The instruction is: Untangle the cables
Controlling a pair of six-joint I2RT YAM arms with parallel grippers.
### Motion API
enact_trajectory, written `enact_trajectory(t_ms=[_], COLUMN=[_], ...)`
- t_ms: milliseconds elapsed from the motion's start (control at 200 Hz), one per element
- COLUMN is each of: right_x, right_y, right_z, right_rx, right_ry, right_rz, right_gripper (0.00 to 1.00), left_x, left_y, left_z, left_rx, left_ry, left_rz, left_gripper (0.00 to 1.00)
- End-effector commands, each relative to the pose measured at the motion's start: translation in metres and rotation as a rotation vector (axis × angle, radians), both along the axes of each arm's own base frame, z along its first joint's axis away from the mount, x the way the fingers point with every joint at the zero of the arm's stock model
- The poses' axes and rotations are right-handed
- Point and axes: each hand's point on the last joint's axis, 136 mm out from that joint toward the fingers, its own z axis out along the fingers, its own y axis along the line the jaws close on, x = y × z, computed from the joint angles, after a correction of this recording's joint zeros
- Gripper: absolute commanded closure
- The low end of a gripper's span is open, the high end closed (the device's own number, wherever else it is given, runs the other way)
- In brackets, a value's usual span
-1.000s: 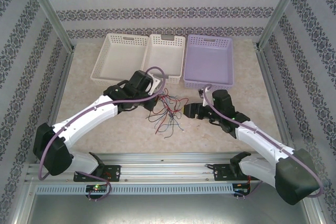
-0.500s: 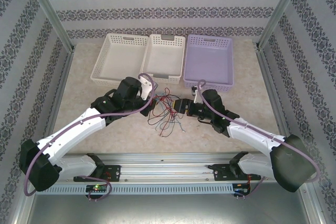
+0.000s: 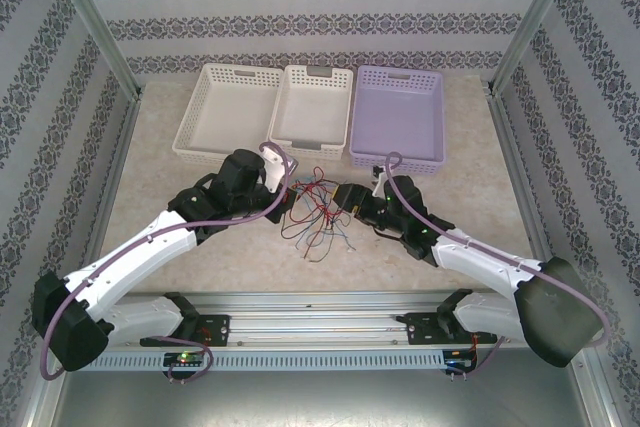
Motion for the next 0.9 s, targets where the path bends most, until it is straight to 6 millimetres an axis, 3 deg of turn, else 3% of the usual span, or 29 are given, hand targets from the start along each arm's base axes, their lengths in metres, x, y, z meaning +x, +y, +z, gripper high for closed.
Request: enact_trajectory(t_ms=[0, 185, 410, 644, 894], right_x=[0.005, 0.016, 0.024, 0.036, 0.045], right_y=[0.002, 0.003, 0.009, -0.005, -0.003], right_z=[0.003, 0.006, -0.009, -0.003, -0.002], right_rx=[0.02, 0.013, 0.022, -0.021, -0.006], right_ry=[-0.002, -0.015, 0.038, -0.013, -0.016], right_rz=[-0.045, -0.081, -0.101, -0.184, -0.198], right_gripper=[0.44, 0.5, 0.57, 0.63, 0.65], left_x=[0.002, -0.001, -0.005, -0.01, -0.014], left_y=[-0.005, -0.008, -0.011, -0.015, -0.02], left_z=[0.017, 0.017, 0.021, 0.022, 0.023], left_rx=[-0.051, -0.066, -0.087, -0.106, -0.129], left_ry=[-0.064, -0.059, -0.066, -0.055, -0.05], left_rz=[-0.022, -0.041, -0.062, -0.094, -0.125], left_gripper=[1.0, 1.0, 1.0, 1.0, 1.0])
